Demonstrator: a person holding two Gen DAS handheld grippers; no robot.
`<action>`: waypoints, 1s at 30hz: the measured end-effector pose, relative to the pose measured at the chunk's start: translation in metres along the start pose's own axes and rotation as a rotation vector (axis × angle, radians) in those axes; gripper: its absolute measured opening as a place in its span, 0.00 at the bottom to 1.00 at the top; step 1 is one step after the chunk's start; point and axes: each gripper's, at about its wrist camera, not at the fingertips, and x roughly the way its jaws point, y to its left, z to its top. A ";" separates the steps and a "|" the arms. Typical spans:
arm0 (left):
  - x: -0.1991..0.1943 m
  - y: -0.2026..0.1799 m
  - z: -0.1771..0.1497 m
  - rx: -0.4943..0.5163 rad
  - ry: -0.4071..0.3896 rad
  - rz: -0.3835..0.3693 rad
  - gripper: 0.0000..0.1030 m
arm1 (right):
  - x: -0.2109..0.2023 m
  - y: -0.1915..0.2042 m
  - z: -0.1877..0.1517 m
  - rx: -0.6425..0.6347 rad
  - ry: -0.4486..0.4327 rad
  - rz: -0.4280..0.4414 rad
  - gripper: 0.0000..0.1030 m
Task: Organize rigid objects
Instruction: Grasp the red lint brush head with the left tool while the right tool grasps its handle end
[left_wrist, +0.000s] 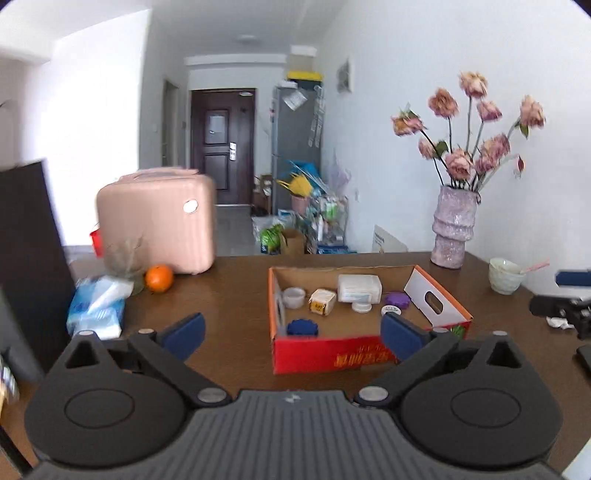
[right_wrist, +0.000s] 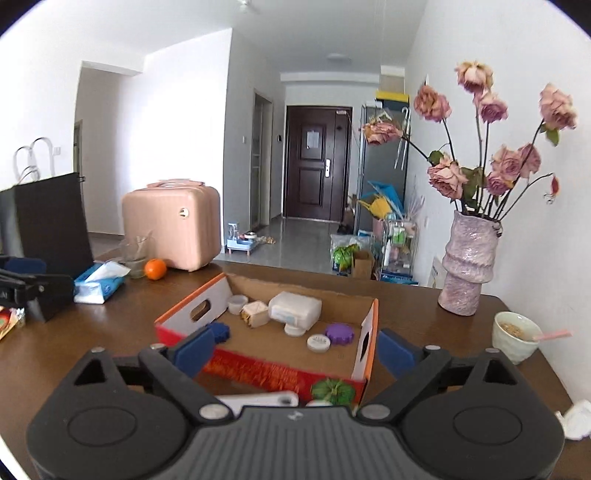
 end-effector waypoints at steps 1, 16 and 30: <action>-0.009 0.004 -0.014 -0.015 0.013 -0.001 1.00 | -0.010 0.005 -0.015 0.002 -0.014 0.004 0.94; -0.033 0.026 -0.125 -0.162 0.185 0.174 1.00 | -0.053 0.043 -0.109 0.076 0.061 0.036 0.91; 0.060 0.009 -0.110 -0.217 0.309 0.030 0.64 | 0.045 0.003 -0.098 0.143 0.166 0.000 0.53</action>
